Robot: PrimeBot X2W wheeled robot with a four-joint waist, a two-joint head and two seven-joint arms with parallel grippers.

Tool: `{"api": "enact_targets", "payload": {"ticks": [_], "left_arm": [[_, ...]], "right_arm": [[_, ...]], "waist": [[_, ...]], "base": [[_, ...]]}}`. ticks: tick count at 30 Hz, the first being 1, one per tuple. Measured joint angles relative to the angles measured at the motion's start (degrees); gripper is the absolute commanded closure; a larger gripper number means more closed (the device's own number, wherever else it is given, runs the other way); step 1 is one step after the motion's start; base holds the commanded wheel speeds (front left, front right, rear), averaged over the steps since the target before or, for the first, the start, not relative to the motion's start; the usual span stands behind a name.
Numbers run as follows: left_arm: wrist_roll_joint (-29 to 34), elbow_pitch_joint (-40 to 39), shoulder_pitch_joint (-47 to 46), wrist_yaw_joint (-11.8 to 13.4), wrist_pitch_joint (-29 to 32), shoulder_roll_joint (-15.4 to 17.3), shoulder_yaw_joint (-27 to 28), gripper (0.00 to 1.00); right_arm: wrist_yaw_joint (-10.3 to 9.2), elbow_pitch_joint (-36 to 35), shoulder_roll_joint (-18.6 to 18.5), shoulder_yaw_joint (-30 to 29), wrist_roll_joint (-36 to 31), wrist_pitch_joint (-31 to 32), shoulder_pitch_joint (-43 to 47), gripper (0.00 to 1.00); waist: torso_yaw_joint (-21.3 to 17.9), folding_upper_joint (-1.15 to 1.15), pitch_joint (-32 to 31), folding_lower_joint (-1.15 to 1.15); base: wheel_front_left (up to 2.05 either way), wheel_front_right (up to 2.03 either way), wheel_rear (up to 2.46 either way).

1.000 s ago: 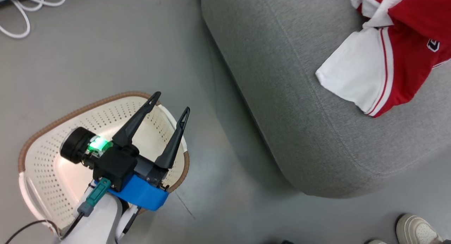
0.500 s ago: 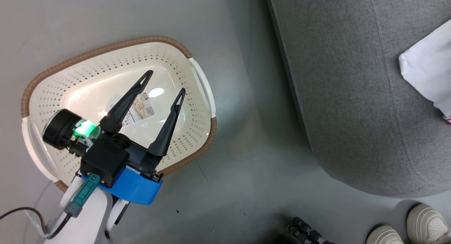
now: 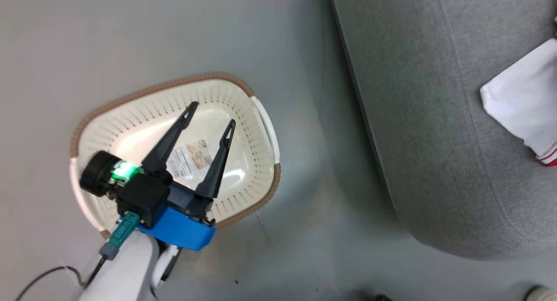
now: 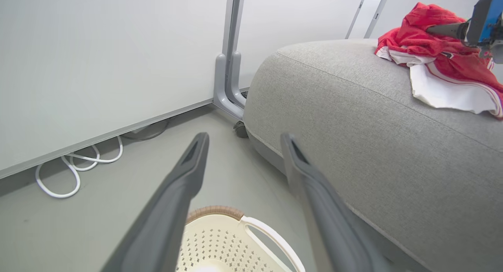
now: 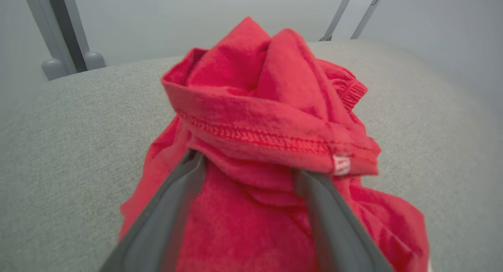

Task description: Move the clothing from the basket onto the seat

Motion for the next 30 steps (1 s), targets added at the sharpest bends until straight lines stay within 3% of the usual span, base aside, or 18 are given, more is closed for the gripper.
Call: {"api": "enact_targets", "payload": {"ticks": [7,13,20,26,30], "left_arm": [[-3.27,3.81,4.02,-0.27,-0.34,-4.7,1.45,0.0],[-4.89,5.57,9.78,-0.82,-0.35,-6.69,4.75,0.0],[-5.04,7.08,14.0,-1.23,-0.4,-7.8,8.84,0.0],[-5.17,9.75,16.4,-1.26,-0.4,-8.53,12.16,0.0],[-5.21,11.83,17.52,-1.34,-0.4,-8.65,14.05,0.0]], "right_arm": [[0.0,-2.49,-0.08,6.87,2.79,-0.78,8.96,0.0],[0.0,-11.09,1.97,13.7,8.77,0.37,18.85,0.0],[-0.01,-31.83,3.7,16.56,10.71,4.64,34.21,0.0],[0.0,-51.53,9.94,15.17,7.48,11.4,47.56,0.0],[0.0,-60.92,14.05,14.52,5.93,14.43,53.06,0.0]], "waist": [[2.72,0.0,-9.47,-0.02],[5.46,0.0,-18.38,-0.02],[9.48,0.0,-27.18,-0.03],[13.7,0.0,-31.74,-0.02],[15.83,0.0,-33.94,-0.02]], "base": [[0.0,0.0,0.0],[0.0,0.0,0.0],[0.0,0.0,0.0],[0.0,0.0,0.0],[0.0,0.0,0.0]]}}
